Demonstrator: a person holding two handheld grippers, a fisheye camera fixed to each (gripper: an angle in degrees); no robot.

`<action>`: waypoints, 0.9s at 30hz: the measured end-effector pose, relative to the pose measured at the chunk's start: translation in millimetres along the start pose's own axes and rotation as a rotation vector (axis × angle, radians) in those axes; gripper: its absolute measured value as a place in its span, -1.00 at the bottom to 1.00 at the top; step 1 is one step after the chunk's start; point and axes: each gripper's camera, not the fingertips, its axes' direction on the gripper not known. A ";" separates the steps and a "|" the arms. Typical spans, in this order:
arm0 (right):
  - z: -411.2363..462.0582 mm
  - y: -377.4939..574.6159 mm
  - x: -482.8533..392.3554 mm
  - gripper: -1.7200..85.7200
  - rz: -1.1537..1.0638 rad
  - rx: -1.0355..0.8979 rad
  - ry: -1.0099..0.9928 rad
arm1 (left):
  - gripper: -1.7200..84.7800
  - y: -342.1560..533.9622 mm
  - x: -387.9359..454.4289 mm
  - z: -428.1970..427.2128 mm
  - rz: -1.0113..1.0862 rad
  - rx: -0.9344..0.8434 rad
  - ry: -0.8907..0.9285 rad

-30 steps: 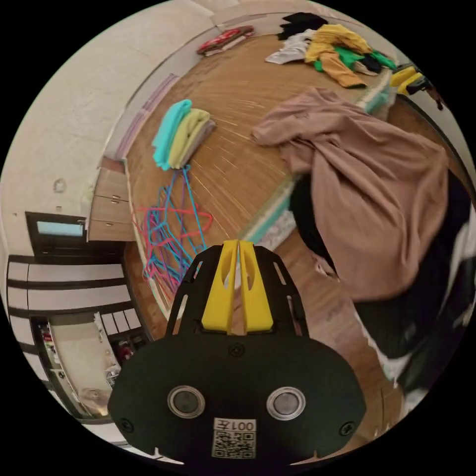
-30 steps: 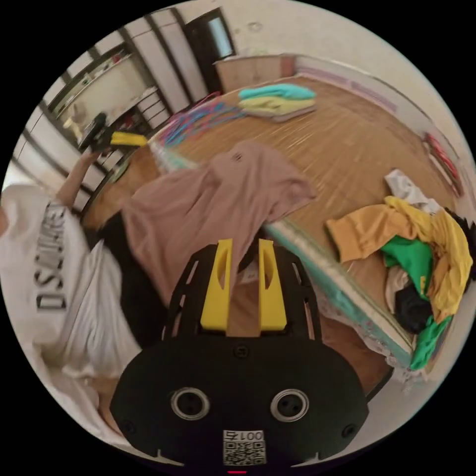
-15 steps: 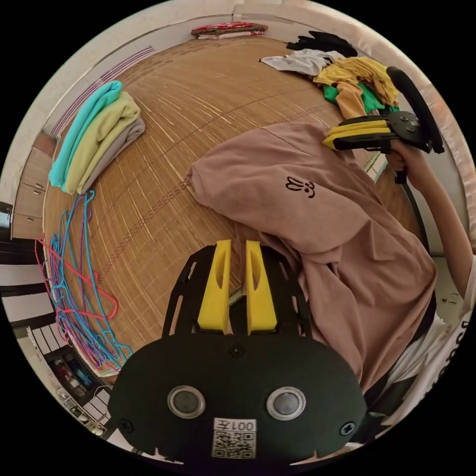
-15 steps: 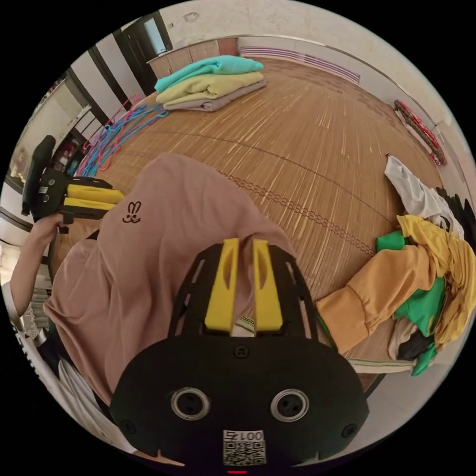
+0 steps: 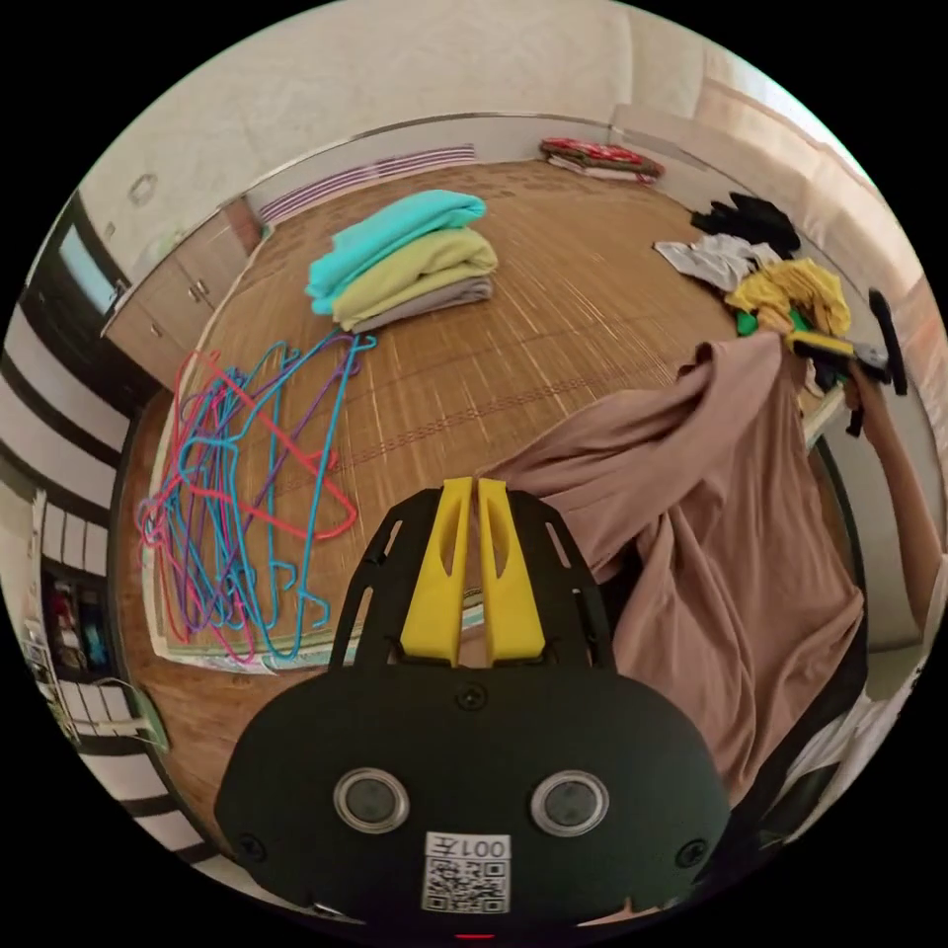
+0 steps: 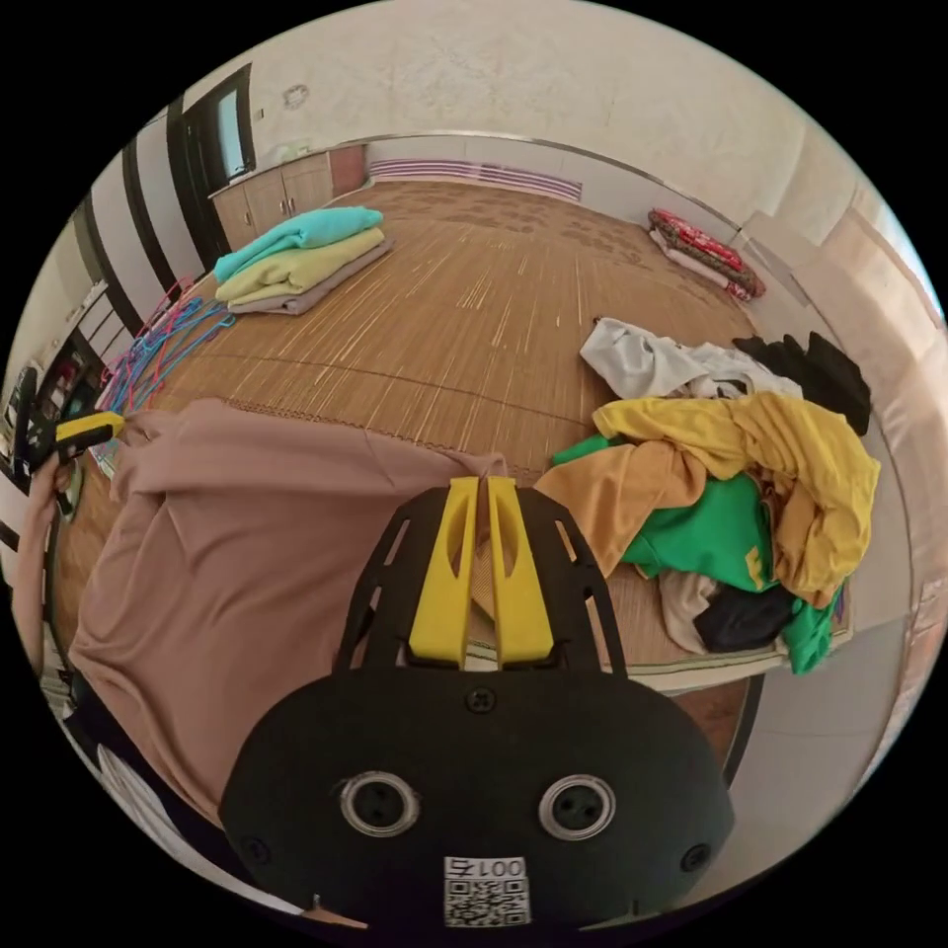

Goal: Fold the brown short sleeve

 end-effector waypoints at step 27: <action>33.5 -78.6 4.3 -0.86 0.078 -0.029 0.150 | -0.98 -199.3 14.3 85.3 0.263 -0.072 -0.314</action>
